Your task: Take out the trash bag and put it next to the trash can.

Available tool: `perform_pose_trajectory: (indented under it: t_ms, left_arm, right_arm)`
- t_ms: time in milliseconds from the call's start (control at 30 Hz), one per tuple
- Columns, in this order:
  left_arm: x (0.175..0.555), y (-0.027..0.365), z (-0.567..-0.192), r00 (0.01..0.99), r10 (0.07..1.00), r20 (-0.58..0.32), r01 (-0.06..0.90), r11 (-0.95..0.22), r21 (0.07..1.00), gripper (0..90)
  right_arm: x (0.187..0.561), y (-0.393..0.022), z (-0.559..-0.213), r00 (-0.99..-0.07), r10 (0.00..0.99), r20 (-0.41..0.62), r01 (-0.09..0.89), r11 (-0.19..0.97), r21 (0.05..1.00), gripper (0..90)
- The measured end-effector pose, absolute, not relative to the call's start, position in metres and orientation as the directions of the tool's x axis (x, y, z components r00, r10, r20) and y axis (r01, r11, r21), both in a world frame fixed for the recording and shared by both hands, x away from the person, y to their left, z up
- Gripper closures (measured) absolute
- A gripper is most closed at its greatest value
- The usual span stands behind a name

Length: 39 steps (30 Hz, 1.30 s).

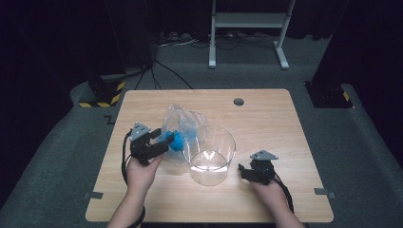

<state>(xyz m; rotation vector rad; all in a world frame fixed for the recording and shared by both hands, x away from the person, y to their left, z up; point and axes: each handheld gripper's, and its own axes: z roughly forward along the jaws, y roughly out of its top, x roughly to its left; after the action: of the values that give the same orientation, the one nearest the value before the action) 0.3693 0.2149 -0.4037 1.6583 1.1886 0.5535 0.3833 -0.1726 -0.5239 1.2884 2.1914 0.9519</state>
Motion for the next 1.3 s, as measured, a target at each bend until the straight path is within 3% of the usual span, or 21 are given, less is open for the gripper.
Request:
perform_pose_trajectory:
  t_ms: [100, 200, 300, 433, 567, 733, 833, 867, 1300]
  left_arm:
    - [0.360, 0.215, -0.403, 0.416, 0.902, -0.114, 0.428, -0.084, 0.900, 37.6]
    - [0.348, 0.214, -0.407, 0.424, 0.905, -0.030, 0.445, -0.179, 0.878, 26.6]
    - [0.336, 0.220, -0.412, 0.407, 0.913, 0.026, 0.452, -0.226, 0.863, 22.4]
    - [0.319, 0.230, -0.431, 0.416, 0.908, -0.046, 0.487, -0.180, 0.855, 15.0]
    - [0.314, 0.234, -0.459, 0.425, 0.905, 0.010, 0.520, -0.254, 0.815, 13.8]
    - [0.321, 0.245, -0.504, 0.486, 0.872, -0.055, 0.628, -0.304, 0.716, 10.8]
    - [0.325, 0.246, -0.526, 0.467, 0.884, 0.000, 0.644, -0.340, 0.685, 7.1]
    - [0.328, 0.247, -0.526, 0.461, 0.887, -0.009, 0.653, -0.333, 0.680, 1.4]
    - [0.337, 0.236, -0.529, 0.504, 0.864, -0.006, 0.617, -0.355, 0.702, 0.2]
  right_arm:
    - [0.383, -0.172, -0.524, -0.478, 0.878, -0.015, 0.587, 0.333, 0.738, 28.7]
    - [0.383, -0.172, -0.524, -0.478, 0.878, -0.017, 0.584, 0.332, 0.741, 28.3]
    - [0.383, -0.172, -0.525, -0.477, 0.879, -0.016, 0.584, 0.331, 0.741, 28.1]
    - [0.382, -0.171, -0.525, -0.472, 0.881, -0.016, 0.586, 0.327, 0.741, 28.1]
    - [0.382, -0.171, -0.525, -0.473, 0.881, -0.016, 0.586, 0.327, 0.742, 28.0]
    - [0.382, -0.171, -0.525, -0.471, 0.882, -0.015, 0.587, 0.326, 0.741, 27.6]
    - [0.382, -0.171, -0.525, -0.465, 0.885, -0.014, 0.591, 0.322, 0.740, 25.6]
    - [0.382, -0.171, -0.525, -0.464, 0.886, -0.015, 0.591, 0.322, 0.739, 25.2]
    - [0.384, -0.169, -0.525, -0.452, 0.892, -0.013, 0.603, 0.317, 0.733, 18.9]
